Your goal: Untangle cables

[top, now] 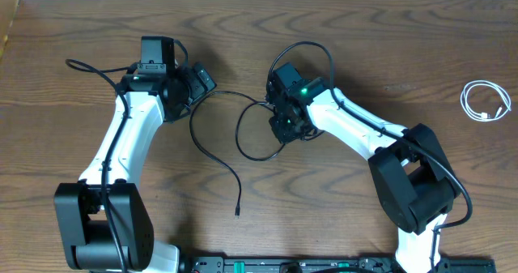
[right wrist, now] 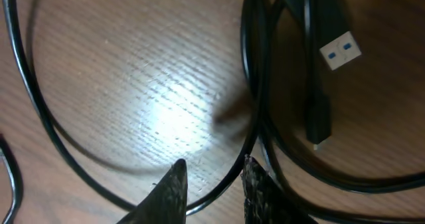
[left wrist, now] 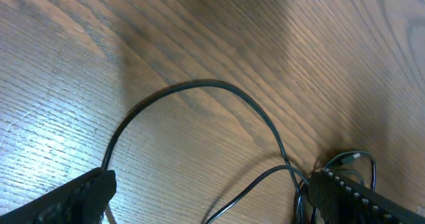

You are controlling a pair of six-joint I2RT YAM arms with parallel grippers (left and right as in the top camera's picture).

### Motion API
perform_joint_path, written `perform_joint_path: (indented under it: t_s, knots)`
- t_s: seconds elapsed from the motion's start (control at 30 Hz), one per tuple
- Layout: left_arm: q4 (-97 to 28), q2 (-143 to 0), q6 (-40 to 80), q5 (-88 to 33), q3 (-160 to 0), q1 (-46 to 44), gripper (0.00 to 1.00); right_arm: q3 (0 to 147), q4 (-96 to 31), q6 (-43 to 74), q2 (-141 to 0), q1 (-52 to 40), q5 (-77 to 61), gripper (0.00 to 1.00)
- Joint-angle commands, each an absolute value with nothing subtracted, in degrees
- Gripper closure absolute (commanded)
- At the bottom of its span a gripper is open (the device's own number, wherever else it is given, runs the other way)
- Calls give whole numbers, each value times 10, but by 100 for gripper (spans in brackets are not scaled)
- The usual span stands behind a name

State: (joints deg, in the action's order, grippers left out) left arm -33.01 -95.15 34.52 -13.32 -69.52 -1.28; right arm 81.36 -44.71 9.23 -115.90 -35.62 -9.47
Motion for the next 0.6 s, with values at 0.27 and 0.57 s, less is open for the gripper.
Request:
perform_joint_path:
  t_s: [0.27,0.57]
  knots:
    - [-332,-955,342,-126,-687,-11,2,808,-457,112,-1174,-362,-111,69]
    - [-332,-955,342,-126,-687,-11,2,808,-459,112,-1174,-365,-110,89]
